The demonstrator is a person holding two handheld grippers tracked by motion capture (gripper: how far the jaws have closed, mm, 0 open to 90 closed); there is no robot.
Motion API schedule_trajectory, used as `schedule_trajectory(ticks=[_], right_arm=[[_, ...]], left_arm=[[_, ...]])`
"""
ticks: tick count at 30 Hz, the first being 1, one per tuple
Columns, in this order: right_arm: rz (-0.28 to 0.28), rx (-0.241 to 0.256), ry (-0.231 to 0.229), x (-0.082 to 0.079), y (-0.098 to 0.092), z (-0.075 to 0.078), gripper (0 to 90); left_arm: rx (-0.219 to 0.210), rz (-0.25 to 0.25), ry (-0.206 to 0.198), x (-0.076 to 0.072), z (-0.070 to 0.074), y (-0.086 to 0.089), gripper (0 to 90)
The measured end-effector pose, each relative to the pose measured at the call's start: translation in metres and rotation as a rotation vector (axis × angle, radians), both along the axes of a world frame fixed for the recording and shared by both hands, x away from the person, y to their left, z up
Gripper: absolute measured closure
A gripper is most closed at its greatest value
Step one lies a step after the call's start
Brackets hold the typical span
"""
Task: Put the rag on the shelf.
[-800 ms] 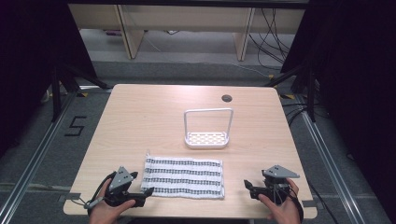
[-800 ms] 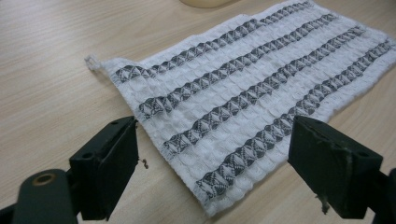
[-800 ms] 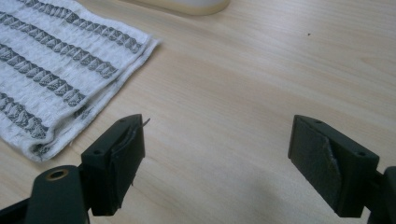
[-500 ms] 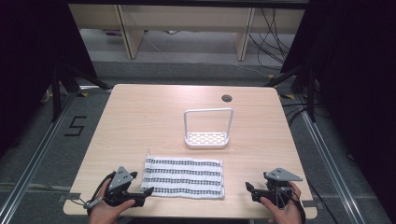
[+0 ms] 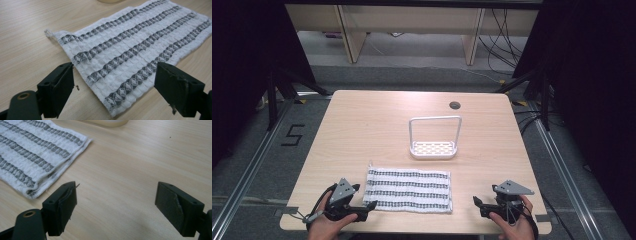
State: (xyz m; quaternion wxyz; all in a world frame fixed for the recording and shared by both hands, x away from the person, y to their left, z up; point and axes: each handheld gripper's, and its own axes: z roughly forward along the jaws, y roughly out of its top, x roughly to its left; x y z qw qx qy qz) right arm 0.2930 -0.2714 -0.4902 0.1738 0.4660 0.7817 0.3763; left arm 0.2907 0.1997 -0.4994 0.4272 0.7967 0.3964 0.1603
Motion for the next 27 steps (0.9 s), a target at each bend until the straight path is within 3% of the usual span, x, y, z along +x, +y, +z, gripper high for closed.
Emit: schedule_trajectory(ticks=[1,3,5,7,8,9,10,12,16,17,18,21,22,23,27], right_arm=[[0.0,0.0,0.0,0.0,0.0,0.0,18.9],[-0.003,-0.015,-0.012,0.0,0.0,0.0,19.2],[0.014,0.0,-0.019,0.0,0.002,0.001,19.6],[0.018,0.002,-0.024,-0.001,0.003,0.001,19.7],[0.019,0.001,-0.024,-0.001,0.004,0.001,19.9],[0.005,0.006,-0.009,-0.004,0.006,0.002,20.3],[0.033,0.001,-0.027,-0.003,0.008,0.002,20.6],[0.049,0.0,-0.025,-0.003,0.01,0.002,21.0],[0.06,-0.019,-0.026,-0.005,0.013,0.003,22.0],[0.077,-0.011,-0.031,-0.004,0.014,0.003,22.5],[0.065,-0.021,-0.029,-0.006,0.014,0.004,23.1],[0.084,-0.009,-0.028,-0.005,0.016,0.003,23.8],[0.06,0.004,-0.004,-0.009,0.019,0.005,24.3],[0.077,-0.006,-0.026,-0.008,0.019,0.004,25.0],[0.108,-0.021,-0.038,-0.01,0.024,0.005,25.8]], left_arm=[[0.028,-0.016,0.0,0.001,0.001,0.002,15.4],[0.014,-0.009,0.001,0.001,0.001,-0.001,15.4],[0.008,-0.008,0.0,0.001,0.0,-0.002,15.4],[0.03,-0.017,-0.012,0.002,0.001,-0.002,15.4],[0.0,-0.007,-0.011,0.001,0.001,-0.005,15.4],[0.012,-0.02,-0.012,0.002,0.002,-0.004,15.4],[0.025,-0.033,-0.016,0.003,0.003,-0.004,15.4],[-0.008,-0.017,-0.016,0.004,0.004,-0.009,15.4],[0.0,-0.04,-0.031,0.009,0.006,-0.016,15.4],[0.027,-0.06,-0.029,0.011,0.008,-0.016,15.4],[0.002,-0.051,-0.032,0.012,0.008,-0.02,15.4],[0.002,-0.065,-0.038,0.015,0.012,-0.026,15.4],[-0.003,-0.071,-0.044,0.017,0.013,-0.028,15.4],[0.0,-0.072,-0.046,0.018,0.015,-0.03,15.5],[0.0,-0.09,-0.052,0.026,0.02,-0.038,16.1]])
